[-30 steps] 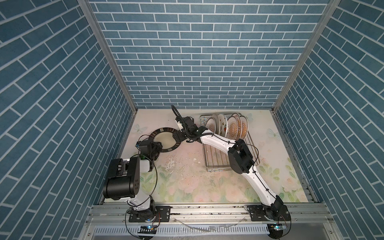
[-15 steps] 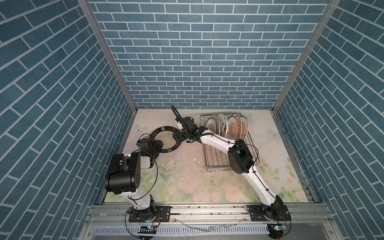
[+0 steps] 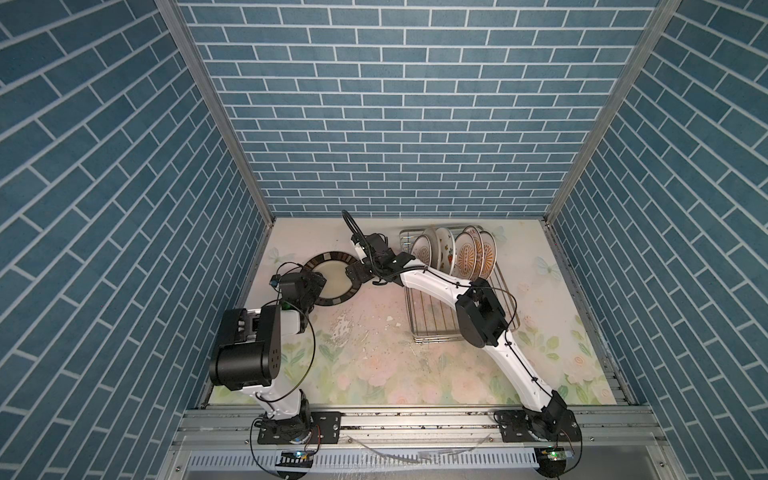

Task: Unload the plates from the dish rack
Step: 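Lower the dark-rimmed plate flat onto the table with the left gripper, then open the left gripper and lift it off the dark-rimmed plate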

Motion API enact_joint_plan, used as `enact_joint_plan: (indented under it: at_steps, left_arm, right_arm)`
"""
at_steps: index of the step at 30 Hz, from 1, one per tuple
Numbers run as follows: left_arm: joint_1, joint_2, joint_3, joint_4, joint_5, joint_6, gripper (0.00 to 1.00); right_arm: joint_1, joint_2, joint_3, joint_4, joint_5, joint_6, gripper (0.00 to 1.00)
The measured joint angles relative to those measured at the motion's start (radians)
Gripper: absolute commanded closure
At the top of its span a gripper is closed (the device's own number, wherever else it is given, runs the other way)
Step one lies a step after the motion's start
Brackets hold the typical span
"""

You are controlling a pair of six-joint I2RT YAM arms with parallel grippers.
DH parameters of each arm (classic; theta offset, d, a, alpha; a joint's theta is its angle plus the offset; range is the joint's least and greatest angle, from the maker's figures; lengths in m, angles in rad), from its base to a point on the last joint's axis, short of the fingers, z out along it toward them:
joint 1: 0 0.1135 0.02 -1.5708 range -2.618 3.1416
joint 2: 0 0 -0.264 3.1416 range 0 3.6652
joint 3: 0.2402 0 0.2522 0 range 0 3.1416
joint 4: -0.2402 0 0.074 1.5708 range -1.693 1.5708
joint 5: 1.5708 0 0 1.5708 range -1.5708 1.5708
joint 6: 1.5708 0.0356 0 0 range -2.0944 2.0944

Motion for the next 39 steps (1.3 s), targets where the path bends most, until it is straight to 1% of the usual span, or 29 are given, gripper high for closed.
enact_joint_plan:
  at_steps: [1,2,3,8,12,19,24,28,33,36,39]
  left_arm:
    - [0.0,-0.005,-0.001,-0.008,-0.007,0.002,0.07]
    - [0.0,-0.011,-0.002,-0.015,-0.015,0.005,0.03]
    - [0.0,-0.021,-0.003,-0.025,-0.023,0.006,0.0]
    - [0.0,-0.123,-0.024,-0.078,-0.082,0.021,0.0]
    - [-0.013,-0.265,-0.045,-0.143,-0.155,0.04,0.0]
    - [-0.026,-0.539,-0.093,-0.275,-0.241,0.072,0.0]
    - [-0.046,-0.75,-0.111,-0.374,-0.235,0.109,0.0]
    - [-0.117,-0.899,-0.111,-0.428,-0.205,0.153,0.0]
    - [-0.262,-1.021,-0.111,-0.472,-0.17,0.21,0.0]
    - [-0.37,-1.055,-0.11,-0.462,-0.125,0.256,0.0]
    - [-0.487,-1.047,-0.109,-0.451,-0.098,0.297,0.0]
  right_arm:
    - [0.0,0.0,-0.001,0.001,0.0,0.0,0.02]
    - [0.0,0.0,-0.001,0.001,0.0,0.0,0.03]
    - [0.0,0.0,-0.004,0.003,0.001,-0.001,0.03]
    - [0.002,-0.001,-0.018,-0.003,0.009,-0.013,0.01]
    - [0.014,-0.029,-0.043,-0.015,0.036,-0.034,0.01]
    - [0.063,-0.192,-0.18,0.013,0.092,-0.084,0.01]
    - [0.114,-0.386,-0.363,0.088,0.133,-0.116,0.01]
    - [0.148,-0.575,-0.549,0.175,0.145,-0.129,0.01]
    - [0.164,-0.775,-0.728,0.238,0.17,-0.131,0.01]
    - [0.164,-0.867,-0.788,0.225,0.204,-0.131,0.01]
    - [0.164,-0.948,-0.826,0.198,0.247,-0.129,0.01]
